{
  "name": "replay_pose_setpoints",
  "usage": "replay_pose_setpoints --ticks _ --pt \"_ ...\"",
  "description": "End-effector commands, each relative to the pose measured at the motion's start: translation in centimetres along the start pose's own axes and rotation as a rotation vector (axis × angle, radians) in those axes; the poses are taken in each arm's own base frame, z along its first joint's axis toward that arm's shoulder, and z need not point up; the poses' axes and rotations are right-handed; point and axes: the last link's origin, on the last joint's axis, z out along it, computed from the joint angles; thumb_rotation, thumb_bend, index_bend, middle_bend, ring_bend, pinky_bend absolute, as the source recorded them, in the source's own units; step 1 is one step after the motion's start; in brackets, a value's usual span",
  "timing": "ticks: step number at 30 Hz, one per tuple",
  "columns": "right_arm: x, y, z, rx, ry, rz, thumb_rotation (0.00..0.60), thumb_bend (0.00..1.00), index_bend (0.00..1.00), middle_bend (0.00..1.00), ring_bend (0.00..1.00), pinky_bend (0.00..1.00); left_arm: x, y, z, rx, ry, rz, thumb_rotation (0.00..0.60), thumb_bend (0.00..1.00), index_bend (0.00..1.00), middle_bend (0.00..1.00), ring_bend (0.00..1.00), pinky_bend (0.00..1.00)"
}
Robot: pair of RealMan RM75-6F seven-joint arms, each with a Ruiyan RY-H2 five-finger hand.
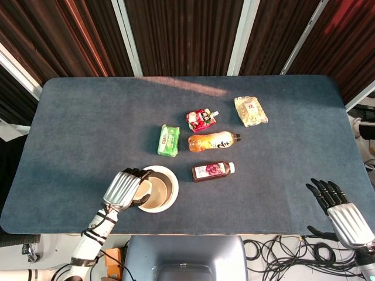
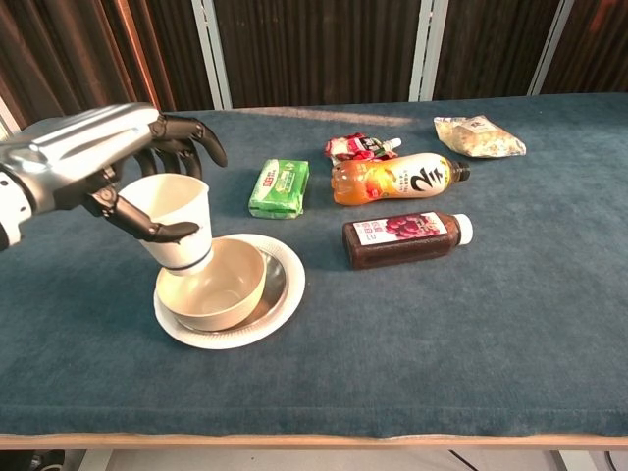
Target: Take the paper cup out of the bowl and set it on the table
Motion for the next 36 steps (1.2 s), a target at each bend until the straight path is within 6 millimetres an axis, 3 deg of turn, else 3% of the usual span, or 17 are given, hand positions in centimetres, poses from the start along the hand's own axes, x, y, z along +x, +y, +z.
replay_pose_setpoints --ticks 1,8,20,30,36 --pt "0.0 0.0 0.0 -0.002 0.001 0.0 0.6 0.02 0.0 0.0 0.0 0.03 1.7 -1.6 -0.8 0.044 0.023 0.068 0.6 0.27 0.34 0.49 0.44 0.5" --pt "-0.1 -0.1 0.1 -0.003 -0.006 -0.002 0.6 0.02 0.0 0.0 0.0 0.03 2.3 -6.6 -0.9 0.212 -0.009 0.145 0.6 0.27 0.34 0.49 0.44 0.5" --pt "-0.3 -0.2 0.3 -0.007 -0.015 -0.011 0.6 0.02 0.0 0.0 0.0 0.03 -1.2 -11.6 -0.8 0.366 -0.115 0.202 0.6 0.27 0.35 0.49 0.44 0.5" --pt "-0.3 -0.2 0.3 -0.005 -0.018 -0.015 0.6 0.02 0.0 0.0 0.0 0.03 -2.8 -13.1 -0.8 0.405 -0.156 0.192 0.6 0.27 0.31 0.45 0.41 0.51" --pt "-0.3 -0.2 0.2 -0.003 -0.016 -0.013 0.6 0.02 0.0 0.0 0.0 0.03 -3.4 -13.3 -0.7 0.404 -0.173 0.17 0.6 0.27 0.24 0.35 0.34 0.49"
